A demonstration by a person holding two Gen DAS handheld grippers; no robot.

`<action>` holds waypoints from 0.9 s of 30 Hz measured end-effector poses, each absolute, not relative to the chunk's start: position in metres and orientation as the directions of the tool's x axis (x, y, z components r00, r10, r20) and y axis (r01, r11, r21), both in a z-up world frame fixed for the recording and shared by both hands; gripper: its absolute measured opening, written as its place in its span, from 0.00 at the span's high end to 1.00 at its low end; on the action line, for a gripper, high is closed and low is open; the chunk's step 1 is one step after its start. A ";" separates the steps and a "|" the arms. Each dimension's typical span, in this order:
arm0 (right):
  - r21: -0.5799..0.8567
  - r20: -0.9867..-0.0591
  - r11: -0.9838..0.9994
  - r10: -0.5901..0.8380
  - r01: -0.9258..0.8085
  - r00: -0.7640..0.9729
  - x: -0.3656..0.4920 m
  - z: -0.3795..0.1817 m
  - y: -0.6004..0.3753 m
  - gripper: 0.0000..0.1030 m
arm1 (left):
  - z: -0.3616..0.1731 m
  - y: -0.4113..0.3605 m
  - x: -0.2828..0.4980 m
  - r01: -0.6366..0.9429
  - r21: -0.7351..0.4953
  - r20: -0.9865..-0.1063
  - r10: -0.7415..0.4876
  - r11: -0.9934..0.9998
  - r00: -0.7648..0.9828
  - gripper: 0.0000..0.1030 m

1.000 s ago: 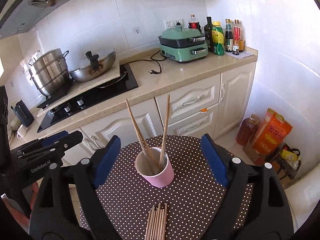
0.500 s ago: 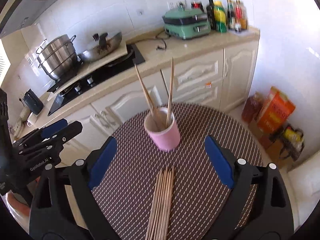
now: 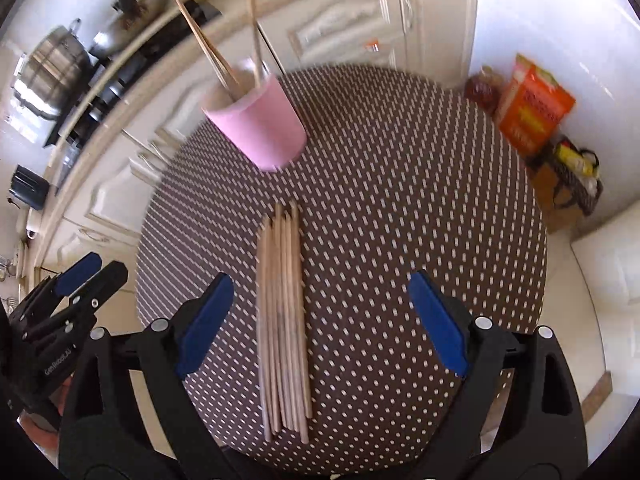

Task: Organize utensils
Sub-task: 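Withdraw both grippers from the cup back over the remaining chopsticks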

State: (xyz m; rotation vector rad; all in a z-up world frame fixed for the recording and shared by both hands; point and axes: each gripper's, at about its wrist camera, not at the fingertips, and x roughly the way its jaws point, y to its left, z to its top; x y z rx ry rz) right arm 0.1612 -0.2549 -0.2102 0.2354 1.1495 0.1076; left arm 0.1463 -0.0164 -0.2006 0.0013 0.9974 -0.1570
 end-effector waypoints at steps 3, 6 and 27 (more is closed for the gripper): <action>0.232 -0.909 0.971 0.199 0.051 0.365 0.158 -0.228 -0.256 0.14 | -0.220 -0.018 0.140 0.143 -0.060 -0.862 -0.124 0.988 0.491 0.40; 0.206 -0.928 0.977 0.180 0.047 0.327 0.154 -0.244 -0.253 0.14 | -0.238 -0.020 0.134 0.152 -0.062 -0.882 -0.125 0.986 0.454 0.40; 0.045 -0.984 0.999 0.046 -0.015 0.170 0.144 -0.329 -0.202 0.14 | -0.292 -0.020 0.127 0.120 -0.080 -0.947 -0.113 0.990 0.302 0.40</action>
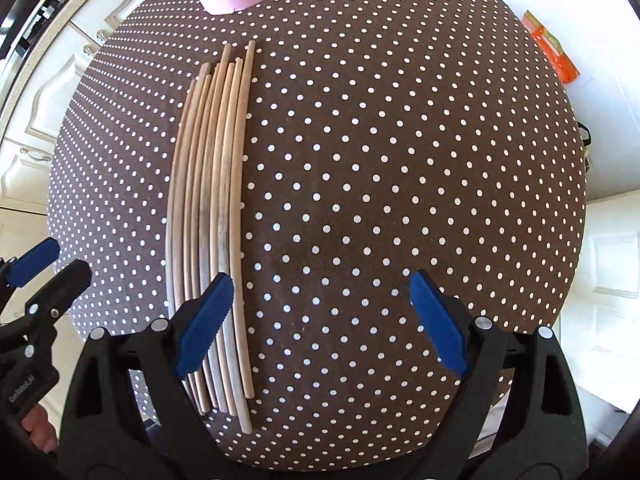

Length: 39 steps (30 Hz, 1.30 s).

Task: Organize utensils
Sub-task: 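Withdraw both grippers from the cup back over the remaining chopsticks, then close the right gripper on a chopstick while the left gripper grasps another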

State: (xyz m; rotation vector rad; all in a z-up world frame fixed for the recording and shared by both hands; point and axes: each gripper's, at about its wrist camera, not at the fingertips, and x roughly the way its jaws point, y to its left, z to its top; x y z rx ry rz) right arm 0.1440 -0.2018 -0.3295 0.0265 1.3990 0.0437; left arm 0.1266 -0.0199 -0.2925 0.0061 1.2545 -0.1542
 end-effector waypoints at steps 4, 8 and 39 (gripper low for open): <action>0.026 -0.985 0.999 0.030 -0.025 0.168 0.158 -0.343 -0.201 0.14 | -0.295 -0.018 0.131 0.121 -0.078 -0.949 -0.111 0.990 0.296 0.40; 0.013 -0.985 1.000 0.016 -0.020 0.172 0.170 -0.344 -0.196 0.14 | -0.296 -0.015 0.136 0.123 -0.076 -0.950 -0.109 0.989 0.293 0.40; 0.016 -0.971 0.996 0.036 -0.085 0.238 0.281 -0.321 -0.162 0.92 | -0.308 -0.035 0.200 0.106 -0.159 -0.957 -0.180 0.981 0.229 0.40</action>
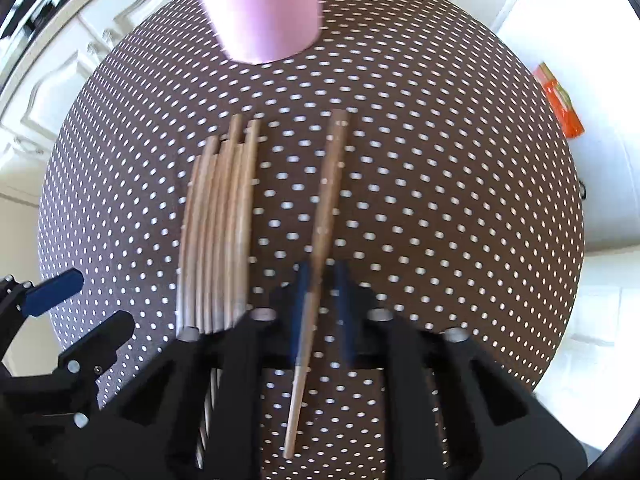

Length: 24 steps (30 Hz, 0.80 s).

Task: Organize utensils
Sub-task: 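Close the right gripper on a chopstick while the left gripper grasps another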

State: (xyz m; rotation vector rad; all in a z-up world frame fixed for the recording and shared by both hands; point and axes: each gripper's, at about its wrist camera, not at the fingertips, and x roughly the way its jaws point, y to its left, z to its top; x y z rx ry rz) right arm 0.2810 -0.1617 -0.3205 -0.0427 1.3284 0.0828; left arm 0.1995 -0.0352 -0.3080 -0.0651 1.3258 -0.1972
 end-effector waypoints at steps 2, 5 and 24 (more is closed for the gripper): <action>0.107 -0.967 0.993 0.116 -0.049 0.227 0.284 -0.321 -0.178 0.94 | -0.309 -0.041 0.204 0.108 -0.167 -0.956 -0.188 0.980 0.224 0.40; 0.224 -0.949 0.975 0.220 -0.008 0.227 0.289 -0.322 -0.196 0.94 | -0.315 -0.053 0.212 0.115 -0.153 -0.962 -0.174 0.982 0.209 0.40; 0.324 -0.914 0.946 0.315 -0.006 0.256 0.225 -0.324 -0.253 0.94 | -0.347 -0.105 0.266 0.054 -0.062 -0.990 -0.068 0.997 0.126 0.35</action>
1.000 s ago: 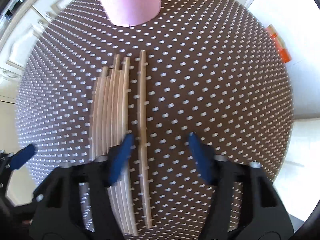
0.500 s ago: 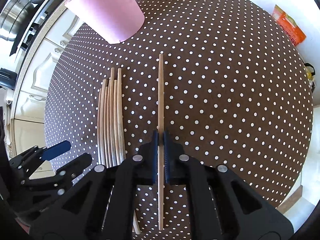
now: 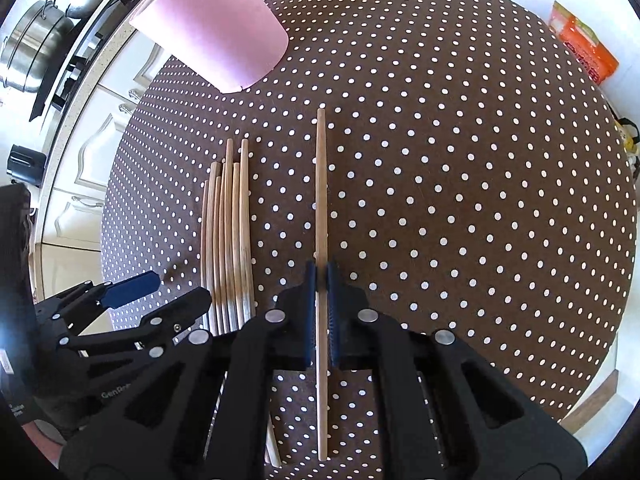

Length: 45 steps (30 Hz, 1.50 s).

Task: Organize utensils
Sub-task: 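Close the right gripper on a chopstick while the left gripper grasps another, then lift the held chopsticks with both grippers and carry them over the pink cup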

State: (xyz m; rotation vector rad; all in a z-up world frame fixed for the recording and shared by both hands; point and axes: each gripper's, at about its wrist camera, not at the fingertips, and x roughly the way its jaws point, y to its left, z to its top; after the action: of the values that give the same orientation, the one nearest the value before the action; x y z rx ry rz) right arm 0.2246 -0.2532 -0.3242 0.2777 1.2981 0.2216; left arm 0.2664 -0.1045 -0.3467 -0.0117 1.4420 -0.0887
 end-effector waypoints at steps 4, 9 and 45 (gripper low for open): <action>0.340 -0.909 0.940 0.329 0.001 0.256 0.225 -0.324 -0.260 0.94 | -0.350 -0.106 0.273 0.017 -0.033 -0.996 -0.034 0.999 0.088 0.35; 0.348 -0.907 0.938 0.335 0.006 0.257 0.221 -0.324 -0.267 0.95 | -0.357 -0.113 0.277 0.000 -0.013 -0.998 -0.013 1.000 0.056 0.35; 0.301 -0.920 0.953 0.290 0.001 0.264 0.206 -0.308 -0.242 0.94 | -0.285 -0.047 0.250 -0.044 -0.154 -0.944 -0.134 0.987 0.302 0.94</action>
State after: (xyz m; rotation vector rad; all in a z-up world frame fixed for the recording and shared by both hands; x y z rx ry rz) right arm 0.2064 -0.2422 -0.3081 0.2623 1.2934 0.1983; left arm 0.2505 -0.0465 -0.2845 -0.1616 1.2642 -0.0594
